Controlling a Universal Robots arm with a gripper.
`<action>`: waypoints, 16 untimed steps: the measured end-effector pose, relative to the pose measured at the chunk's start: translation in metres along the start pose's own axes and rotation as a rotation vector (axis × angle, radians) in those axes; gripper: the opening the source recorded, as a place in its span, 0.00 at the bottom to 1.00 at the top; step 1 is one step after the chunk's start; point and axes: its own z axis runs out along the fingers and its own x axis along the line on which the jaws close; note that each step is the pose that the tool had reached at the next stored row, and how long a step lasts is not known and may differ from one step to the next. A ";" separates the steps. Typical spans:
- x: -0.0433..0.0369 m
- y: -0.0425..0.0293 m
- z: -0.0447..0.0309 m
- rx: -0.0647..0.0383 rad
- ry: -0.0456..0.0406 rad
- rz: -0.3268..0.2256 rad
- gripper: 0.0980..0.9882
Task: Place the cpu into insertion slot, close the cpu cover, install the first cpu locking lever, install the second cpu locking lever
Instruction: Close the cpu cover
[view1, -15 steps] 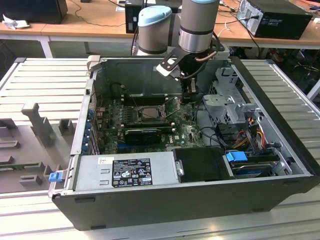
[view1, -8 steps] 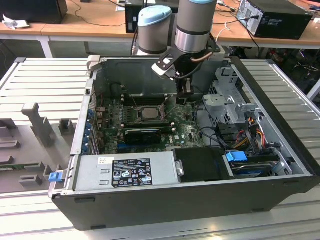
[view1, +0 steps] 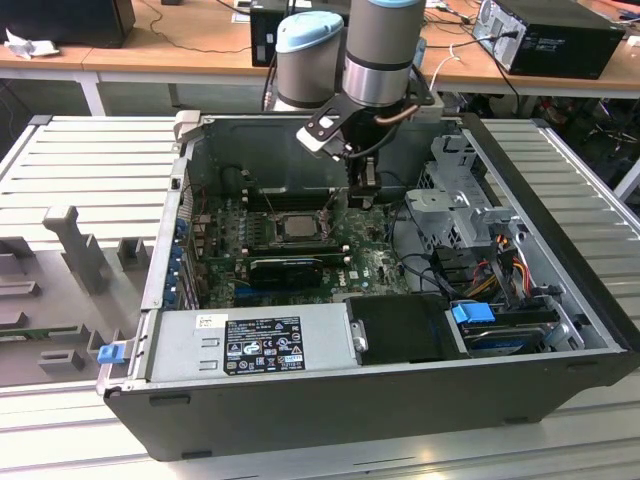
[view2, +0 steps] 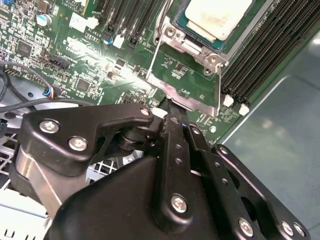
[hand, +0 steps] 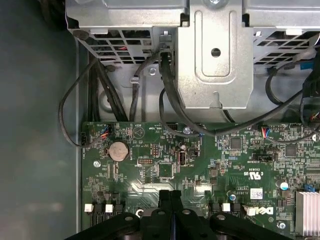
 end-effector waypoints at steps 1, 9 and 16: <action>0.0000 -0.0003 0.0000 0.000 0.0001 0.000 0.01; 0.0000 -0.0058 -0.0001 0.000 0.0000 0.000 0.01; 0.0000 -0.0088 -0.0001 0.000 0.0000 0.000 0.01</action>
